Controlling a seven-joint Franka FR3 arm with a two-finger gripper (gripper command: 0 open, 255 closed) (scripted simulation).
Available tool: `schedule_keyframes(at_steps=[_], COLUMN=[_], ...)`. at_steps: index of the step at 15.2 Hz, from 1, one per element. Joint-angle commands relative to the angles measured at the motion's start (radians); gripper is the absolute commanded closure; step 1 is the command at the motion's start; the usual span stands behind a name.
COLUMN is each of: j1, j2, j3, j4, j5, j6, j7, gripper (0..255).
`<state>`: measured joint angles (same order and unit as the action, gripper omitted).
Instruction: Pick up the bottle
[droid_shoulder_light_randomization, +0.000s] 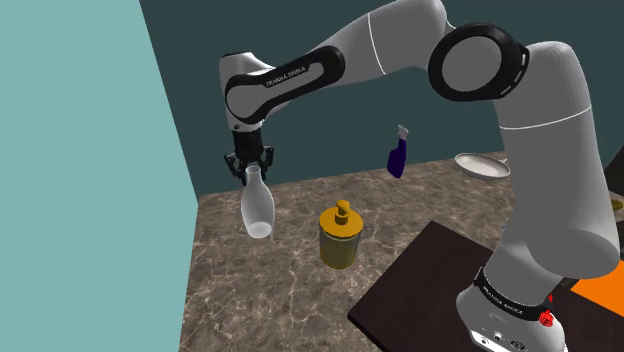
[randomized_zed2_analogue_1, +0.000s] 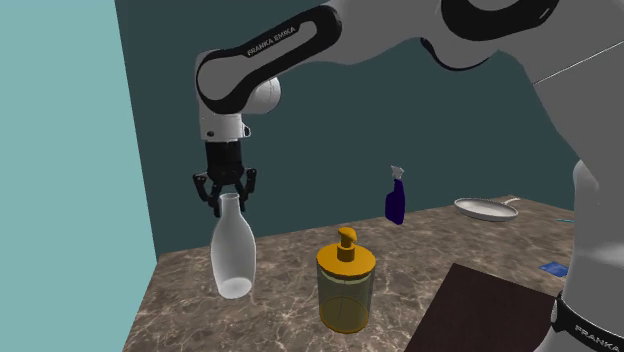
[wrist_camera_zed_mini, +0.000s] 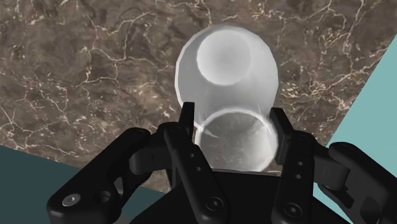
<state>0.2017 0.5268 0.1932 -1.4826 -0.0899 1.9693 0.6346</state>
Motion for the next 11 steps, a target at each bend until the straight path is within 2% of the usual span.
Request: schedule_keyframes(at_steps=[1, 11], j1=[0.0, 0.002], j2=[-0.011, -0.039], j3=[0.001, 0.005], j4=[0.01, 0.103], j5=[0.002, 0.009], j6=[-0.021, -0.141], j7=[0.0, -0.004], gripper=[255, 255])
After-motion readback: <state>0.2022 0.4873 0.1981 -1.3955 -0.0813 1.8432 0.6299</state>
